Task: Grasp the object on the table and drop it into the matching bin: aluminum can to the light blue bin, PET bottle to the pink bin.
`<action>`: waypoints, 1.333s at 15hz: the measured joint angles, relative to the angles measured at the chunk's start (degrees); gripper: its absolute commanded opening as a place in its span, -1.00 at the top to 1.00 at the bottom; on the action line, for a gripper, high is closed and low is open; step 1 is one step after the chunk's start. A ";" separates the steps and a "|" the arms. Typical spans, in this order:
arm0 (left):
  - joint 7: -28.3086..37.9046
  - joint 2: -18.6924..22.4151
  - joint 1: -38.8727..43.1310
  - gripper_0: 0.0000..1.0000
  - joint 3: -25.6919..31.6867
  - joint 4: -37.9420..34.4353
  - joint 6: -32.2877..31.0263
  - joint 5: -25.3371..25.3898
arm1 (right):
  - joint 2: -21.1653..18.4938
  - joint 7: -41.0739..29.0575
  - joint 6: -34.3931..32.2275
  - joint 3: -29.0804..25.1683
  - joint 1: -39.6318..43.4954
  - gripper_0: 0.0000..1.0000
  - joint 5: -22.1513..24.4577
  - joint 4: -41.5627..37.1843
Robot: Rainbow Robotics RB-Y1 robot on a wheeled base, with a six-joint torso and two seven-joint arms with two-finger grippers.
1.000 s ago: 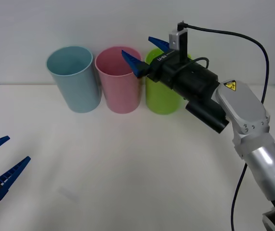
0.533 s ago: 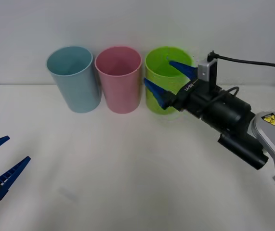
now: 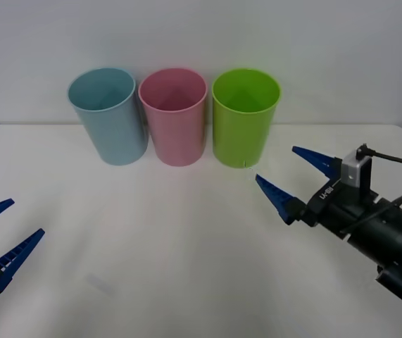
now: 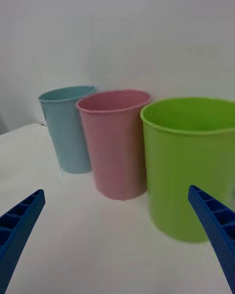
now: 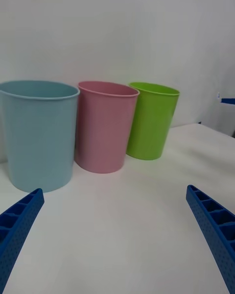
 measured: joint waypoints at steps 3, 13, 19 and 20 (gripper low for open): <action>0.00 0.00 0.00 -1.00 0.00 0.00 0.00 0.00 | 2.84 2.34 -6.67 -5.60 6.61 -1.00 -0.26 -0.81; 0.00 0.00 0.00 -1.00 0.00 0.00 0.00 0.00 | 5.89 17.63 -16.84 -17.00 23.18 -1.00 -5.12 -0.28; 0.00 0.00 0.00 -1.00 0.00 0.00 0.00 0.00 | 3.50 18.56 -20.69 -18.09 24.00 -1.00 -6.78 6.52; 0.00 0.00 0.00 -1.00 0.00 0.00 0.00 0.00 | 3.21 18.62 -21.13 -18.22 23.93 -1.00 -6.84 7.09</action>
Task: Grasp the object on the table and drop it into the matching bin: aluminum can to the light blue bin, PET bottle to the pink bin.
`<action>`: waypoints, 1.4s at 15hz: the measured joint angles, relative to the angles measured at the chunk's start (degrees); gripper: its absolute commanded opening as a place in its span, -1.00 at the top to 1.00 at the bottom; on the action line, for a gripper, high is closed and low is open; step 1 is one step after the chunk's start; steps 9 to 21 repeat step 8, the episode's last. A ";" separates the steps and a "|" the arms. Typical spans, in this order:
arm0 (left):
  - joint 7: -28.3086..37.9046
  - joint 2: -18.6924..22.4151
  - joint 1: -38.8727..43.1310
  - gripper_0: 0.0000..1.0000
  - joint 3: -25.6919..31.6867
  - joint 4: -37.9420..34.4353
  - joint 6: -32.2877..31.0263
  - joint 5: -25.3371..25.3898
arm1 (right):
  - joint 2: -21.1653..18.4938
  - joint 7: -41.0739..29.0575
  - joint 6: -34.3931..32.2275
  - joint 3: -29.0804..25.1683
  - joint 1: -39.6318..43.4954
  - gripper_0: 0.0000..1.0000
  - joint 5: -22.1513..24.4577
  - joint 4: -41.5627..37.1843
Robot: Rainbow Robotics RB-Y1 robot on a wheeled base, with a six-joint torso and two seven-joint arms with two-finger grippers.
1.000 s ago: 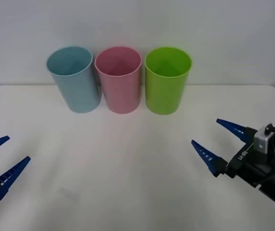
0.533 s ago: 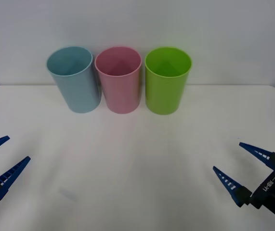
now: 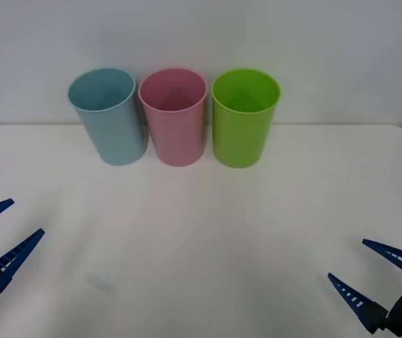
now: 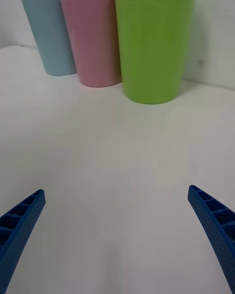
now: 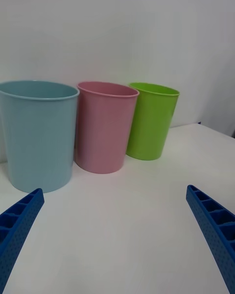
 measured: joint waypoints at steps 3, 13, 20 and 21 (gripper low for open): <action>0.00 0.00 0.00 -1.00 0.00 0.00 0.00 0.00 | -0.24 -0.24 -1.98 -0.14 -0.05 -1.00 0.45 2.24; 0.00 0.00 0.00 -1.00 0.00 0.00 0.00 0.00 | -0.17 -0.33 -3.28 -0.09 -0.28 -1.00 1.72 3.69; 0.00 0.00 0.00 -1.00 0.00 0.00 0.00 0.00 | -0.17 -0.33 -3.28 -0.09 -0.28 -1.00 1.72 3.69; 0.00 0.00 0.00 -1.00 0.00 0.00 0.00 0.00 | -0.17 -0.33 -3.28 -0.09 -0.28 -1.00 1.72 3.69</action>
